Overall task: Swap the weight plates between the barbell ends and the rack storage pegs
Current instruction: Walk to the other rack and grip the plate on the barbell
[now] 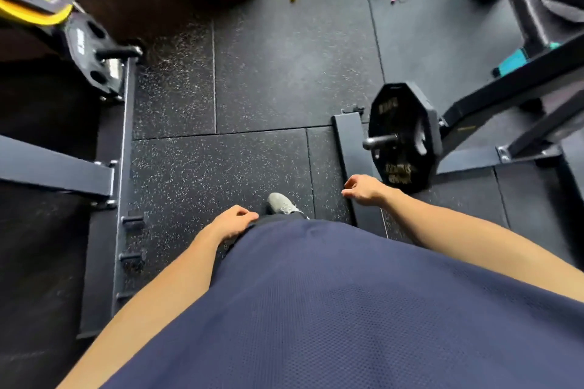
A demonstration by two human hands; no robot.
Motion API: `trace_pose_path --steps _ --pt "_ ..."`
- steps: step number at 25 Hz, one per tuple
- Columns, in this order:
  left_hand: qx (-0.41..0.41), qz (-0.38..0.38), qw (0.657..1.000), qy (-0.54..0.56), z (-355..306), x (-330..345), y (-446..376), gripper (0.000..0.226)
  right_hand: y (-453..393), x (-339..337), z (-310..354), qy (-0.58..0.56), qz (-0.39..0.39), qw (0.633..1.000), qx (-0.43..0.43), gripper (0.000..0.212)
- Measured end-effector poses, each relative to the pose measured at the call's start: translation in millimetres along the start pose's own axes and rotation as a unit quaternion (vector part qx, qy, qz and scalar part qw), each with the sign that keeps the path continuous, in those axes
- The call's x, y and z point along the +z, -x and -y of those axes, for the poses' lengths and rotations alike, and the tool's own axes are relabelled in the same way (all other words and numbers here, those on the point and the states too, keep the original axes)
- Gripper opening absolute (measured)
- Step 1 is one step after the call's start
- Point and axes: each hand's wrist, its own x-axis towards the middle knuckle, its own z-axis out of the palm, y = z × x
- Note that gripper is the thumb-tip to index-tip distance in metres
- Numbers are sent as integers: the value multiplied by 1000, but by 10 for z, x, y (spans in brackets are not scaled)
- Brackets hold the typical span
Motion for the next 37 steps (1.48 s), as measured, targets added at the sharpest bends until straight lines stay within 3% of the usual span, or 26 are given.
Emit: trace_pose_path --steps 7,11,18,23,27,30,34,37 --pt "-67 -25 990 121 -274 -667 -342 42 -950 -909 1008 130 47 985 -101 35" --pt "-109 -49 968 221 -268 -731 -333 46 -1295 -1236 1499 233 82 956 -157 29" --pt "-226 -129 863 433 -573 -431 -165 45 -1796 -1670 2449 384 150 869 -274 37" --pt "-260 -203 778 534 -928 -254 -18 48 -1934 -1720 3012 445 184 810 -336 36" --pt "-263 -258 729 576 -885 -382 237 48 -1767 -1603 3360 474 189 766 -391 44" --pt "-261 -312 711 573 -697 -581 537 49 -1416 -1475 3719 487 204 729 -436 42" --pt "-245 -374 691 568 -440 -907 907 51 -1004 -1293 4169 410 191 746 -489 48" --pt "-249 -433 684 532 -247 -1253 1283 52 -648 -1218 4522 389 175 733 -530 48"
